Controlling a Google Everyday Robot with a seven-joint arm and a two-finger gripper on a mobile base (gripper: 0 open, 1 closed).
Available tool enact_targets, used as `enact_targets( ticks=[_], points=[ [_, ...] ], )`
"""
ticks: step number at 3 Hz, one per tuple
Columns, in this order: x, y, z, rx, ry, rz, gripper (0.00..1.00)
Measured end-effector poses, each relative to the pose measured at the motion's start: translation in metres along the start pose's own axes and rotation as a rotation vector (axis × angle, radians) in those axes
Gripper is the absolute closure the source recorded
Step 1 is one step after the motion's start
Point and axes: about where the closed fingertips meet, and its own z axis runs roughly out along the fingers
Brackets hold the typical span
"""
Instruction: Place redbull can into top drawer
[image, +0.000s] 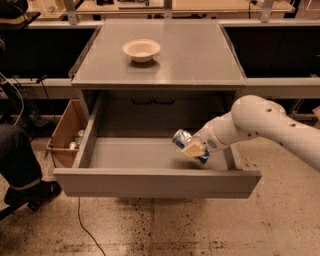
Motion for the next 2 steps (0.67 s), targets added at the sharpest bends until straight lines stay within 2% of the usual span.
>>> enact_targets(
  ticks=[1, 2],
  points=[
    [0.011, -0.001, 0.027, 0.002, 0.024, 0.028, 1.00],
    [0.019, 0.000, 0.047, -0.005, 0.048, 0.054, 0.84]
  ],
)
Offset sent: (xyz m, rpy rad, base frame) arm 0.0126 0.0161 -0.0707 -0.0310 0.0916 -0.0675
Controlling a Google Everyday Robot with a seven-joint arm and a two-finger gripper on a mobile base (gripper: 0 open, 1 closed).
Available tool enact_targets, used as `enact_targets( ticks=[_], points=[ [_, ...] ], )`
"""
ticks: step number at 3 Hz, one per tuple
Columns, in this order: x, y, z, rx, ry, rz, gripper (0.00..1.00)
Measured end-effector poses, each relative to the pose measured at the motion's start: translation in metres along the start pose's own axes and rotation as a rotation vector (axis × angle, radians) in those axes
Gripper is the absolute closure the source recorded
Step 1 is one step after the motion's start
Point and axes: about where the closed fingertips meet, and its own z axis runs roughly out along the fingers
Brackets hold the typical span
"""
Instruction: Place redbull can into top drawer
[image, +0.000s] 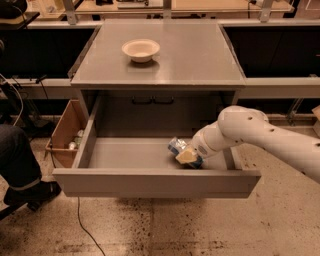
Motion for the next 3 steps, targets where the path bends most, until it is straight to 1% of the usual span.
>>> enact_targets(
  ticks=[1, 2, 3],
  points=[
    [0.001, 0.002, 0.015, -0.011, 0.012, 0.016, 0.61],
    [-0.003, 0.004, 0.026, -0.025, 0.014, 0.020, 0.37],
    [-0.013, 0.004, 0.034, -0.035, 0.006, 0.019, 0.14]
  ],
)
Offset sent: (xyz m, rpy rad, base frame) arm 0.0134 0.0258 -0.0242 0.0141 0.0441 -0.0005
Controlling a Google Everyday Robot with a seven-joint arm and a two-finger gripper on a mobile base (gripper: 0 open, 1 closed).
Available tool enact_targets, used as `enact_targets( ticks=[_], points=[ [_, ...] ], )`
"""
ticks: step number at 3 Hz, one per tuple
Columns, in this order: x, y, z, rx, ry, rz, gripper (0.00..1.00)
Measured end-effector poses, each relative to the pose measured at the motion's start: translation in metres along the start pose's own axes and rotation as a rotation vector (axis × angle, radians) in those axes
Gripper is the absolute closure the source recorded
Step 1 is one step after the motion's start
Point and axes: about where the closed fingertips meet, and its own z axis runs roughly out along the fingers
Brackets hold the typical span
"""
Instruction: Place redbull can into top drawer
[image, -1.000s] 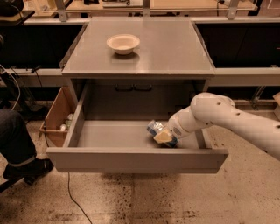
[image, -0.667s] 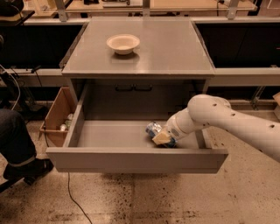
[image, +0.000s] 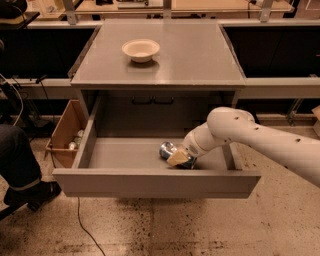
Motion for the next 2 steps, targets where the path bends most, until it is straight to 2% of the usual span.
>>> enact_targets(
  ticks=[1, 2],
  points=[
    [-0.019, -0.008, -0.010, 0.001, -0.052, 0.005, 0.00],
    [-0.030, -0.015, -0.026, 0.012, -0.094, 0.006, 0.00]
  ],
)
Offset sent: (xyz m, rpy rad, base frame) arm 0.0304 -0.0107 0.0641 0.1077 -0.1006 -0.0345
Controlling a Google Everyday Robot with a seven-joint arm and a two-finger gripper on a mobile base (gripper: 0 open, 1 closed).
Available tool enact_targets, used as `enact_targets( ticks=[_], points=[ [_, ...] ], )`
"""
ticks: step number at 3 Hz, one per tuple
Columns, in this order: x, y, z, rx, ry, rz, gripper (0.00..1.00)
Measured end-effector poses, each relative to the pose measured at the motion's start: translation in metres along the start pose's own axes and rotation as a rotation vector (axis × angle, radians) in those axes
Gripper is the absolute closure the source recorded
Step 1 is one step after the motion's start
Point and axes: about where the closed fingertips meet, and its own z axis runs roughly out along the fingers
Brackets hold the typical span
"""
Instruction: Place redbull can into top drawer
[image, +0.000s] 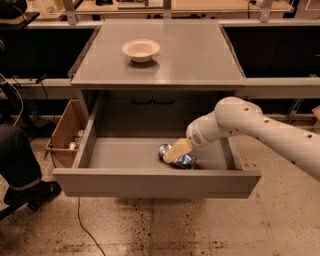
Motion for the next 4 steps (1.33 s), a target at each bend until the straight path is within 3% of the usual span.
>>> enact_targets(
  ticks=[1, 2, 3, 4],
  points=[
    [-0.018, -0.009, -0.053, 0.025, -0.071, -0.007, 0.00],
    [-0.040, -0.018, -0.127, 0.071, -0.118, -0.056, 0.00],
    [-0.067, -0.026, -0.199, 0.124, -0.117, -0.126, 0.00],
    [-0.073, -0.027, -0.210, 0.127, -0.119, -0.134, 0.00]
  ],
)
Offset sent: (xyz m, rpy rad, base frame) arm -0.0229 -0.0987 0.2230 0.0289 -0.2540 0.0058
